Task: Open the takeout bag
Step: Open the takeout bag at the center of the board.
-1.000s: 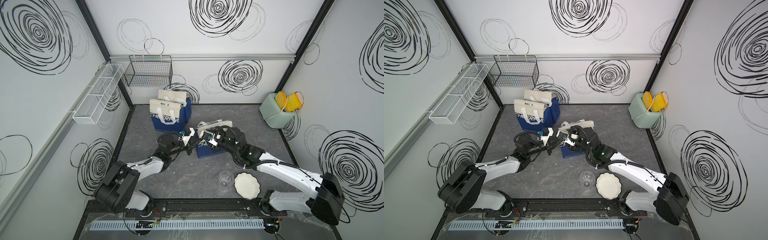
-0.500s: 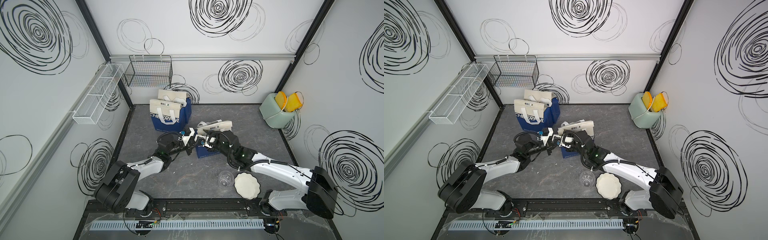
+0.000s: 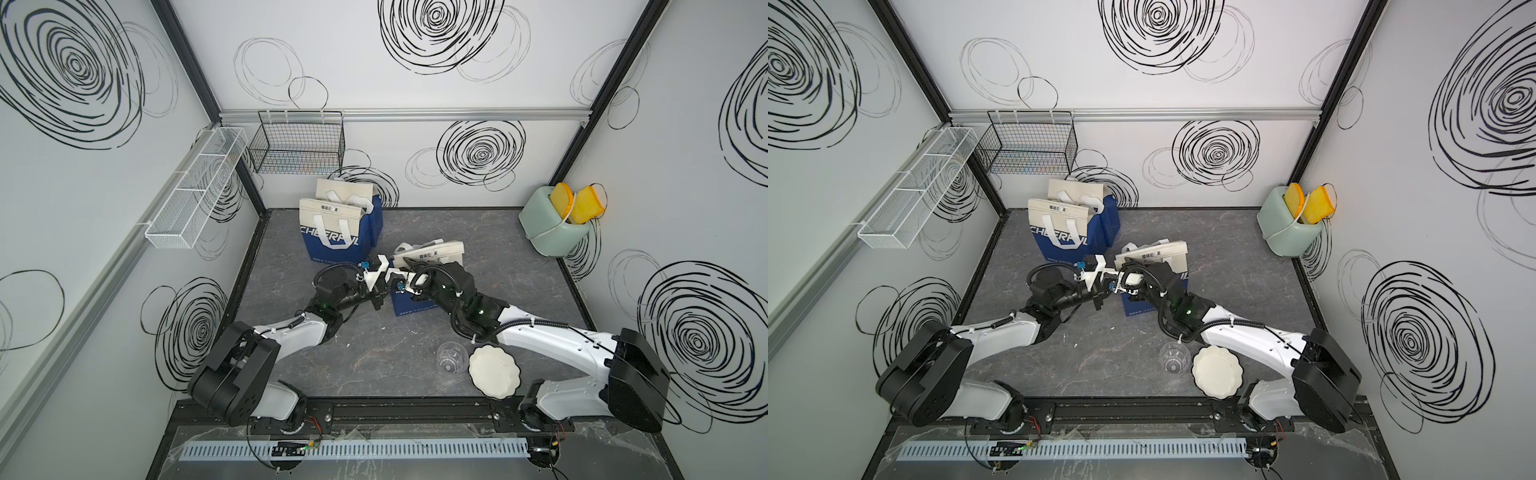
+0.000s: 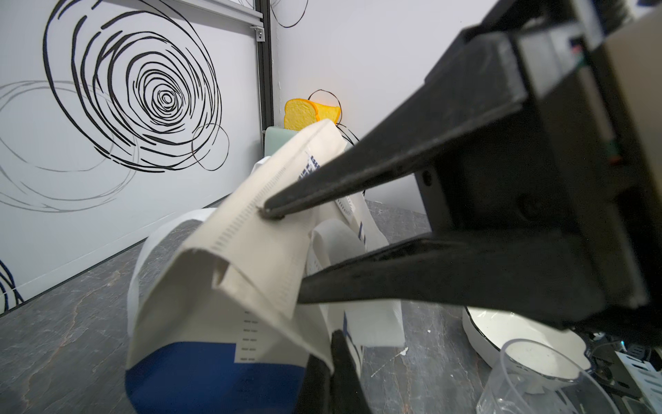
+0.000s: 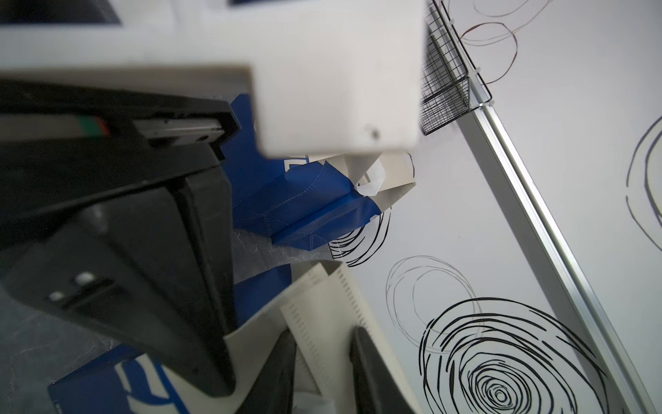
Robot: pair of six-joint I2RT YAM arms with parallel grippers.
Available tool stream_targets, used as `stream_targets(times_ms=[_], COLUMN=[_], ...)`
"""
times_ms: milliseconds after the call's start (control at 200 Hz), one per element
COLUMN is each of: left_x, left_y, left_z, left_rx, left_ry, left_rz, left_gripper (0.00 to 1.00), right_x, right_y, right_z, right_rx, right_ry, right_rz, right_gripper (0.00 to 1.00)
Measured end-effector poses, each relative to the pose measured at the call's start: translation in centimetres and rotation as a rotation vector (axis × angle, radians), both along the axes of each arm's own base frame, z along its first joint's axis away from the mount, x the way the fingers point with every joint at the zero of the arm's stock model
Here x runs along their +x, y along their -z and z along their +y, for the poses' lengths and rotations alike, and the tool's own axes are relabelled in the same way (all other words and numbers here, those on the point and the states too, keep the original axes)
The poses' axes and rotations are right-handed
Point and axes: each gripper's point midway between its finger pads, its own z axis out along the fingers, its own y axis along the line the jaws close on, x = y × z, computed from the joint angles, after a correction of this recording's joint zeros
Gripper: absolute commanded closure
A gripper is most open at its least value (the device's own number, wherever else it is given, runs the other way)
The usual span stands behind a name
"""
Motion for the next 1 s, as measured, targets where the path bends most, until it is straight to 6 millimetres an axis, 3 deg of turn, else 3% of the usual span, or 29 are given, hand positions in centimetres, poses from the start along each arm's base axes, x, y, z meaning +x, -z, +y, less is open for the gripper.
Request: stream_targets(times_ms=[280,370,680,845,1000], left_x=[0.2,0.2,0.1,0.1,-0.2], left_y=[-0.1,0.0,-0.1,-0.1,-0.3], left_z=[0.1,0.1,0.1,0.1,-0.1], left_rx=[-0.002,-0.002,-0.004,-0.005,-0.009], left_ry=[-0.01,-0.01,-0.01,-0.011,0.0], left_rz=[0.0,0.0,-0.004,-0.004,-0.011], left_gripper=[1.0,1.0,1.0,1.0,1.0], right_x=[0.1,0.1,0.0,-0.2,0.7], right_y=[0.1,0.1,-0.5,-2.0,-3.8], right_z=[0.2,0.2,-0.2,-0.9,-2.3], right_rx=[-0.007,-0.006,0.063,0.143,0.233], right_ry=[0.0,0.0,-0.032,-0.064,-0.059], right_rz=[-0.01,-0.011,0.045,0.081,0.125], right_gripper=[0.88,1.0,1.0,1.0,1.0])
